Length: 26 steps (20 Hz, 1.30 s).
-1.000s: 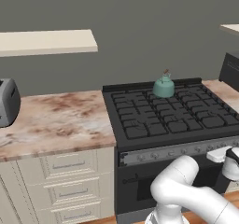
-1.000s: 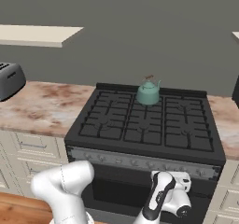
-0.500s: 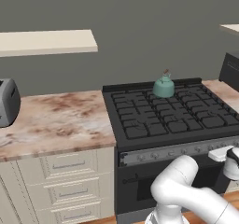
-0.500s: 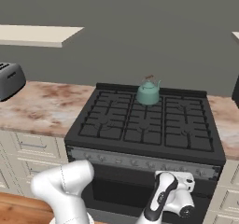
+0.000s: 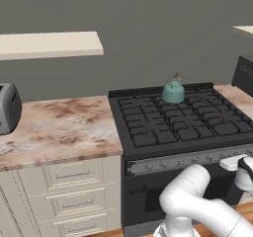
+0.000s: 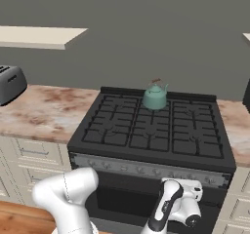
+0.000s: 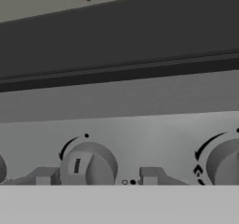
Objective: Turn on the rear center burner of the stove.
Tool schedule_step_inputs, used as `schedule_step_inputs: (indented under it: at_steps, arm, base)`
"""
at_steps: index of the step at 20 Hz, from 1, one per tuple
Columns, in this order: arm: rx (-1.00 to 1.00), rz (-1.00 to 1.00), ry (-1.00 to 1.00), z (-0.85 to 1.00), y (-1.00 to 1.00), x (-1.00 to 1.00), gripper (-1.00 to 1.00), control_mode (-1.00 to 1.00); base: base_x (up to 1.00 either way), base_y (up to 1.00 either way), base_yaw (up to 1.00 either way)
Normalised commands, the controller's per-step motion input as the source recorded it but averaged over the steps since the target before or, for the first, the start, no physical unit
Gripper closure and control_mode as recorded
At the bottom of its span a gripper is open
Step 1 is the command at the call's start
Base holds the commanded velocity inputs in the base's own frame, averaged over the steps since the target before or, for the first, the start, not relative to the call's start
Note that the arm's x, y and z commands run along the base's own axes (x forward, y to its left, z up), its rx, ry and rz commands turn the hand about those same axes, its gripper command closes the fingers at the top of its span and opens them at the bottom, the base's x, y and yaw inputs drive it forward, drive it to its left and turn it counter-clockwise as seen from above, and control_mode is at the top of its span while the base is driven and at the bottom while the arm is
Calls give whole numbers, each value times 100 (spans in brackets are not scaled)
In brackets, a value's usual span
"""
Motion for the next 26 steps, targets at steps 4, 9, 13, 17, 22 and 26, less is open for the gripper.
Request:
schedule_step_inputs:
  at_steps: [4,9,13,17,22,26]
  arm:
    - [0,0,0,0,0,0,100,-100]
    - [-7,0,0,0,2,0,100,-100]
    - [-23,0,0,-6,0,0,100,-100]
    - [-45,0,0,-19,0,2,100,-100]
    - [-51,0,0,-24,-8,3,100,-100]
    - [-48,7,4,-18,-7,12,100,-100]
  base:
    - [0,0,0]
    - [0,0,0]
    - [0,0,0]
    - [0,0,0]
    - [0,0,0]
    - [0,0,0]
